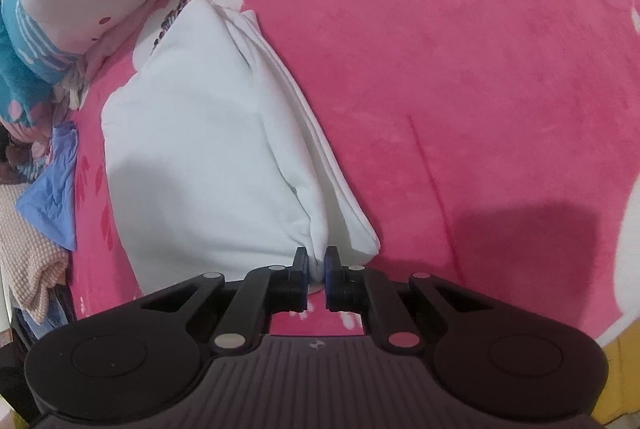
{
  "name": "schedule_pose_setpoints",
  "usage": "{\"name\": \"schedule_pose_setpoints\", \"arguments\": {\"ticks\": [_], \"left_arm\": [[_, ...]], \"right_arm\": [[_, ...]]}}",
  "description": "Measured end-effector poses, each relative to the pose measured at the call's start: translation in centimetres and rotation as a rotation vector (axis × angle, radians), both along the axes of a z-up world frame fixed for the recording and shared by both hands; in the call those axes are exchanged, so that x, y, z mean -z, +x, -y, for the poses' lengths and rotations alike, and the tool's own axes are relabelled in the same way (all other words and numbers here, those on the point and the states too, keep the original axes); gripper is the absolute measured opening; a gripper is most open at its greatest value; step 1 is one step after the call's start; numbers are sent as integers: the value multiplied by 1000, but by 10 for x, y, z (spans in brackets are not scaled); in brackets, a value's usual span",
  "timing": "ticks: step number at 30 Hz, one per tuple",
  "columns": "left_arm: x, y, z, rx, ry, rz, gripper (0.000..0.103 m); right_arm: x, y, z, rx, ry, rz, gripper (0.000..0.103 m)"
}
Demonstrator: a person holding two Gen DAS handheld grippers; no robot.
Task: Fold clothes
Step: 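Open the right tool and release the sweatshirt edge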
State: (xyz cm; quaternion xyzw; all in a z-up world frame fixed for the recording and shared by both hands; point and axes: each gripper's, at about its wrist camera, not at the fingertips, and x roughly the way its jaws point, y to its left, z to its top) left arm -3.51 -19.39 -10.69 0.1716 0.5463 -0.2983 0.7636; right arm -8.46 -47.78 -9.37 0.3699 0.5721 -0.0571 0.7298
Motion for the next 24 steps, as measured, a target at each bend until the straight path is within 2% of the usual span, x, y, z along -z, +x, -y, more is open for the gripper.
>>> {"name": "schedule_pose_setpoints", "arguments": {"ticks": [2, 6, 10, 13, 14, 15, 19, 24], "left_arm": [[-1, -1, 0, 5, -4, 0, 50], [-5, -3, -3, 1, -17, -3, 49], [-21, -3, -6, -1, -72, 29, 49], [-24, -3, 3, 21, -112, 43, 49], [-24, -3, 6, 29, -125, 46, 49], [-24, -2, 9, 38, -138, 50, 47], [-21, 0, 23, 62, -175, 55, 47], [1, 1, 33, 45, -144, 8, 47]], "right_arm": [[-3, 3, -2, -25, -20, 3, 7], [11, 5, -1, -54, -39, -18, 6], [15, 11, -5, -108, -72, -27, 7], [1, 11, -9, -161, -117, -32, 19], [-5, 10, -8, -167, -135, -43, 30], [-11, 8, -7, -172, -153, -52, 32], [-41, 9, 2, -164, -223, 5, 32], [-61, 64, -3, -207, -228, 176, 31]]}}
